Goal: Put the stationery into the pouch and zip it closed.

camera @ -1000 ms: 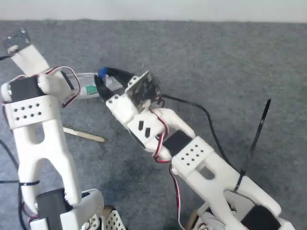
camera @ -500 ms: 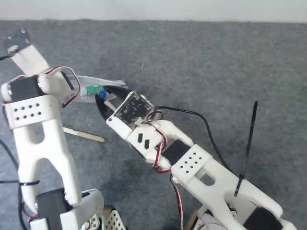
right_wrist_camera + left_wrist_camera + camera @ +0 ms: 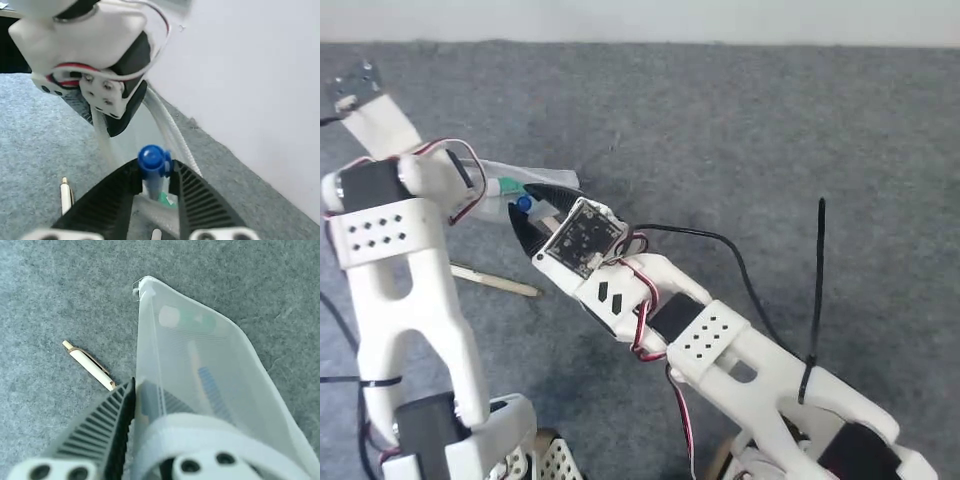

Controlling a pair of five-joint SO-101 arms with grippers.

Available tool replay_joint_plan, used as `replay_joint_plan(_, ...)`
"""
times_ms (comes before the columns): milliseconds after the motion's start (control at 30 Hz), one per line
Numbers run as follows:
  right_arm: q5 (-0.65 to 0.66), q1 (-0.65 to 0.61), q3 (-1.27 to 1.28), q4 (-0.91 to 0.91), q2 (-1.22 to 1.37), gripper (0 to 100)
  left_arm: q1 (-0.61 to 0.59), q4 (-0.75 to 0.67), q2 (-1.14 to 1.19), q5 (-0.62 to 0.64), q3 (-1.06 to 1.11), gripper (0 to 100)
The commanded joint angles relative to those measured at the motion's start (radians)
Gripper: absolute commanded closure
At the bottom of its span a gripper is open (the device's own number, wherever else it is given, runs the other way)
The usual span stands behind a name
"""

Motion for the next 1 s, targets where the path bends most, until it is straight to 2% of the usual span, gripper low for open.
replay_joint_plan(0, 0.028, -0.015, 0.0, 0.008, 0.015, 84.1, 0.003, -0.044, -0.052, -0.005, 0.008, 99)
replay_joint_plan(500, 0.029, -0.019, 0.014, 0.047, -0.027, 83.1, 0.003, -0.058, -0.057, -0.005, 0.021, 99)
replay_joint_plan(733, 0.023, -0.012, 0.029, 0.222, -0.211, 83.2, 0.003, -0.061, -0.055, -0.005, 0.021, 99)
replay_joint_plan(967, 0.023, -0.013, 0.029, 0.318, -0.251, 83.2, 0.003, -0.061, -0.055, -0.003, 0.021, 99)
